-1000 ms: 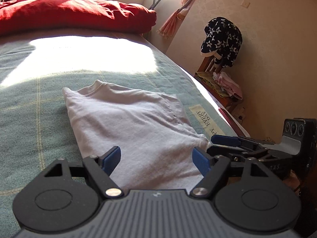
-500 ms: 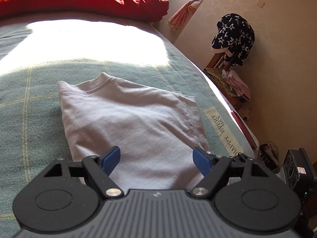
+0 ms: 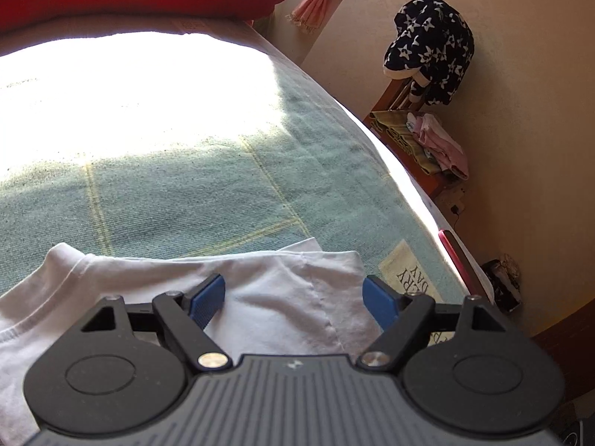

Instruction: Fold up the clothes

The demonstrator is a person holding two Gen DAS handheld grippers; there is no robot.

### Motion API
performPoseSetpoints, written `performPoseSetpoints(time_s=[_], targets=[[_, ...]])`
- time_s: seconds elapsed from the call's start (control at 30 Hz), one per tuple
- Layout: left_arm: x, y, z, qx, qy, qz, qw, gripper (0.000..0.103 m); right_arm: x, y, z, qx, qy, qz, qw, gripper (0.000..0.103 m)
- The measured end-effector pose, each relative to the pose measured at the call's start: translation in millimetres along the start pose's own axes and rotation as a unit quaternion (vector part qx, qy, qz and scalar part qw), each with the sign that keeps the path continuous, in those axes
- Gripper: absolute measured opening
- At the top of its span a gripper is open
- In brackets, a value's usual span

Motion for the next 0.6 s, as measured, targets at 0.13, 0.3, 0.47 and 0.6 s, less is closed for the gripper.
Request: performPoseSetpoints(time_s=[0.13,0.3,0.47,0.6], targets=[[3,17,12,-0.023,0.009,-0.001,0.9997,0.081,0,1,0,-0.004,0.001,0.002,1.000,0.103],[1,47,7,-0.024,-0.006,-0.014,0.9996,0.082,1,0,0,-0.007,0.001,-0.002,1.000,0.103],[34,40,-6,-0.005,0.009,0.038,0.9992,0.082,2,0,1,-0.003,-0.002,-0.008,1.000,0.103],[48,51,-4,-0.025,0.031,0.069,0.9969,0.080,3,4,4,0.007,0.000,-0.012,1.000,0.103]])
Point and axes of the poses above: each gripper's, at about its wrist camera, not at the fingertips, and y roughly against the way its jaws point, x to its left, z to its top, the point moved 5 cm from there along -y, roughly the way its jaws point, and after that the axes turned 3 degrees about -y, right-handed, at the moved point
